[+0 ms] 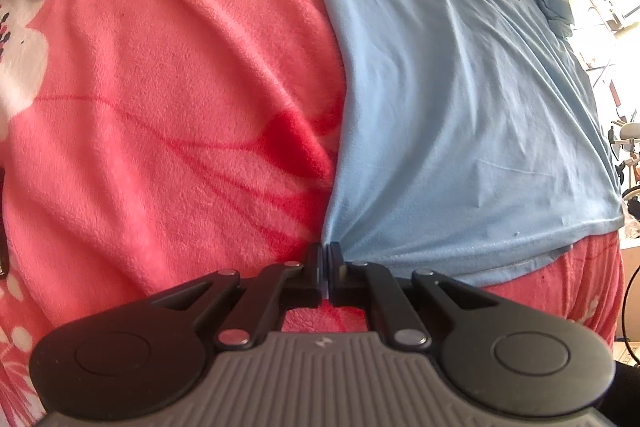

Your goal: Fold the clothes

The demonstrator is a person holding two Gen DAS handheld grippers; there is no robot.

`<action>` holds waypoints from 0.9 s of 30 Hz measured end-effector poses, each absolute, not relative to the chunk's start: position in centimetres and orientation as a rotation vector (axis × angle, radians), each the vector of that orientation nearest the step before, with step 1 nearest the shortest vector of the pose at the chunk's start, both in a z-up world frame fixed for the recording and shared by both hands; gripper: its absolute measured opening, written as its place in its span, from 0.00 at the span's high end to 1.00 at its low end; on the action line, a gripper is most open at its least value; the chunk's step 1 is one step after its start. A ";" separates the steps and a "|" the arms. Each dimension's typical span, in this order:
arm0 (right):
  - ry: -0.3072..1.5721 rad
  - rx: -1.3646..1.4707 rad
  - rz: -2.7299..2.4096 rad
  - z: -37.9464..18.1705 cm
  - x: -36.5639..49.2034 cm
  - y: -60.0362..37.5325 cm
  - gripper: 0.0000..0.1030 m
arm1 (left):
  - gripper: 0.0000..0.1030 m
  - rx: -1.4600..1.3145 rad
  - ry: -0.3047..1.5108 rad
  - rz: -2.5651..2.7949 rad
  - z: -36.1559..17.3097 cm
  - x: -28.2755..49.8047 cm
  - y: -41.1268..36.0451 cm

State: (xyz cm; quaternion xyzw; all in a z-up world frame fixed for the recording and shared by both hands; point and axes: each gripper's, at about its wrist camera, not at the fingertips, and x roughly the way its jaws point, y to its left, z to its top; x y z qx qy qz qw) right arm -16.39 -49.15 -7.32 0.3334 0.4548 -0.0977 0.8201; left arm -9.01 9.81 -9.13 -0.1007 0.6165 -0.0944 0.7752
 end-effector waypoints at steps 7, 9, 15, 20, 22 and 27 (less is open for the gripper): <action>1.064 0.649 0.178 -6.5 -16.5 -43.1 0.92 | 0.97 -0.222 1.340 -0.203 -9.0 -9.3 10.0; 1.099 0.777 0.159 -8.1 -16.7 -42.9 0.91 | 0.97 -0.226 1.341 -0.199 -9.0 -9.0 9.4; 1.137 1.115 0.055 -12.2 -17.6 -44.1 0.86 | 0.97 -0.241 1.340 -0.199 -9.0 -9.2 9.8; 1.110 1.198 0.016 -12.8 -18.8 -44.4 0.79 | 0.96 -0.244 1.338 -0.201 -9.0 -9.8 10.6; 1.081 1.258 -0.001 -13.5 -18.9 -44.6 0.77 | 0.96 -0.245 1.337 -0.201 -8.9 -9.9 10.7; 1.001 1.280 -0.012 -12.8 -19.6 -44.7 0.95 | 0.96 -0.247 1.333 -0.198 -8.8 -10.3 11.0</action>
